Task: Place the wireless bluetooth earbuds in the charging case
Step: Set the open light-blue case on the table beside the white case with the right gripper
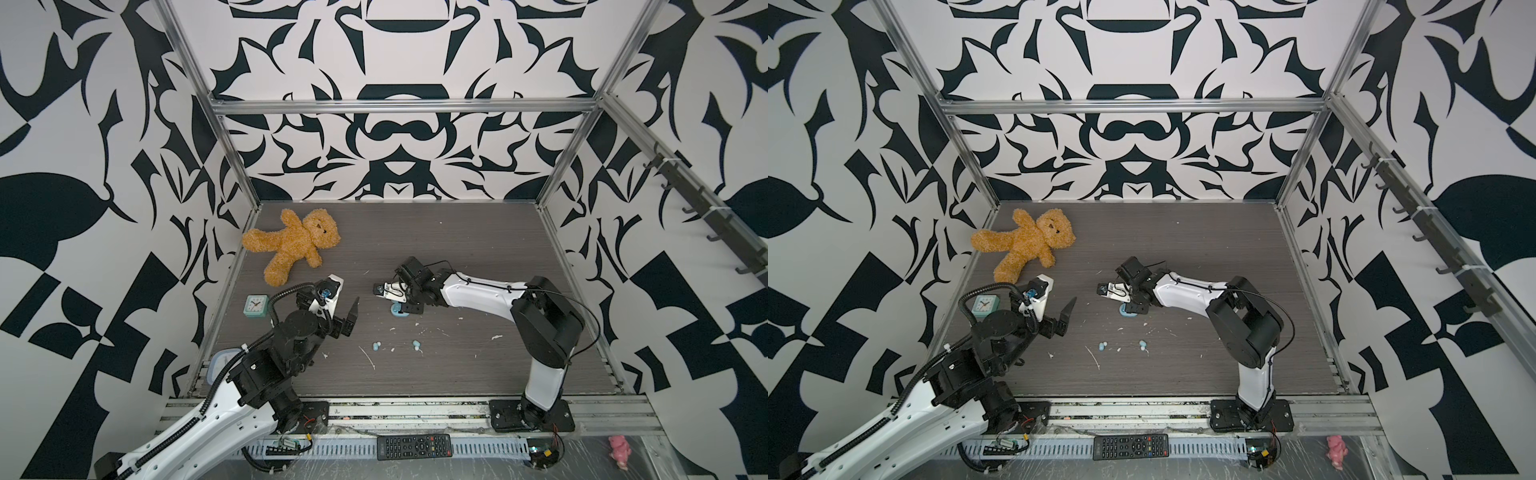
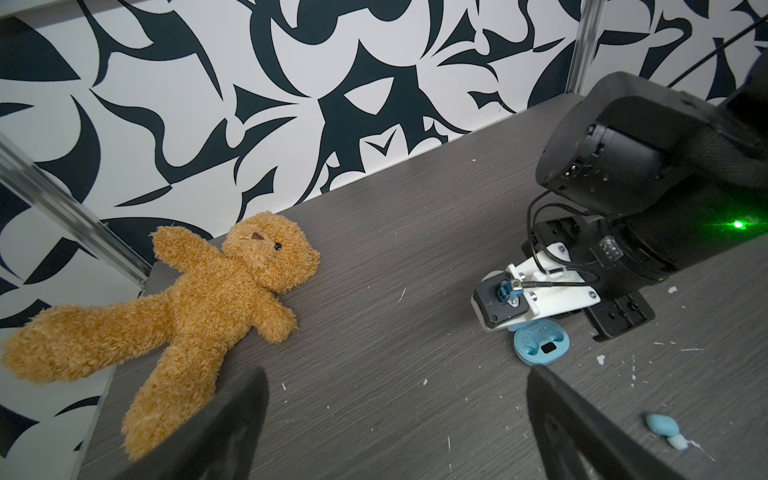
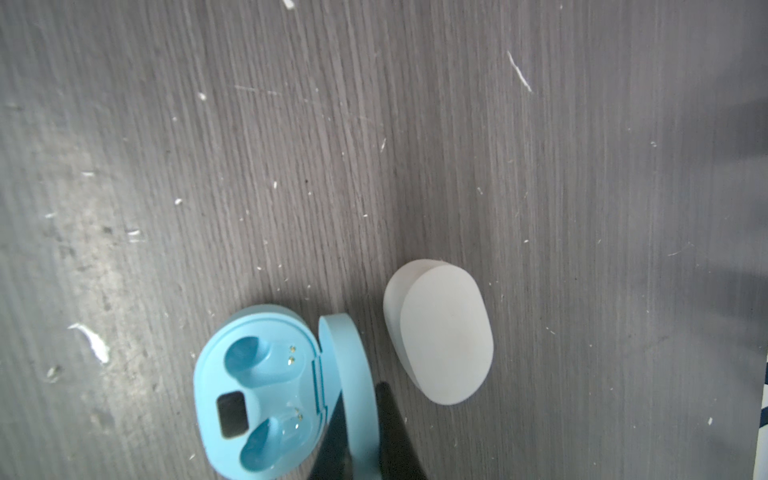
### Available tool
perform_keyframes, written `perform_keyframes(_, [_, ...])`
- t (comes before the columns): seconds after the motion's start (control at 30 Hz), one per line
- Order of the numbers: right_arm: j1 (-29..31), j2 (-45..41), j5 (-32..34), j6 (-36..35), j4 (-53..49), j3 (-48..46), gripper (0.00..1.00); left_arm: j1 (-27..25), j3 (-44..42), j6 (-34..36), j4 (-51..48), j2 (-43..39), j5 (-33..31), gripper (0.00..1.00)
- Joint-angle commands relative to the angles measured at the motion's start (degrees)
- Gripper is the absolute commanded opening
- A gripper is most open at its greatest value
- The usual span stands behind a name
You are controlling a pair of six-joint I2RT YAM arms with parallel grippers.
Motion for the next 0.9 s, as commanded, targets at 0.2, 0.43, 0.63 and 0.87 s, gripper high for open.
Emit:
perform_keyframes(0.2, [0.6, -0.2, -1.7, 1.1, -1.6, 1.9, 0.25, 0.2, 1.0, 0.1, -0.4, -0.1, 0.0, 0.99])
perform_keyframes(0.43, [0.7, -1.2, -2.0, 1.3, -1.6, 1.9, 0.37, 0.2, 1.1, 0.1, -0.3, 0.1, 0.0, 0.99])
perform_keyframes(0.63, [0.9, -3.5, -2.4, 1.3, -1.6, 2.2, 0.5, 0.2, 1.2, 0.1, -0.3, 0.5, 0.1, 0.99])
perform_keyframes(0.87, [1.3, -6.8, -2.4, 1.3, -2.0, 2.2, 0.54, 0.2, 1.2, 0.1, -0.2, 0.8, 0.2, 0.99])
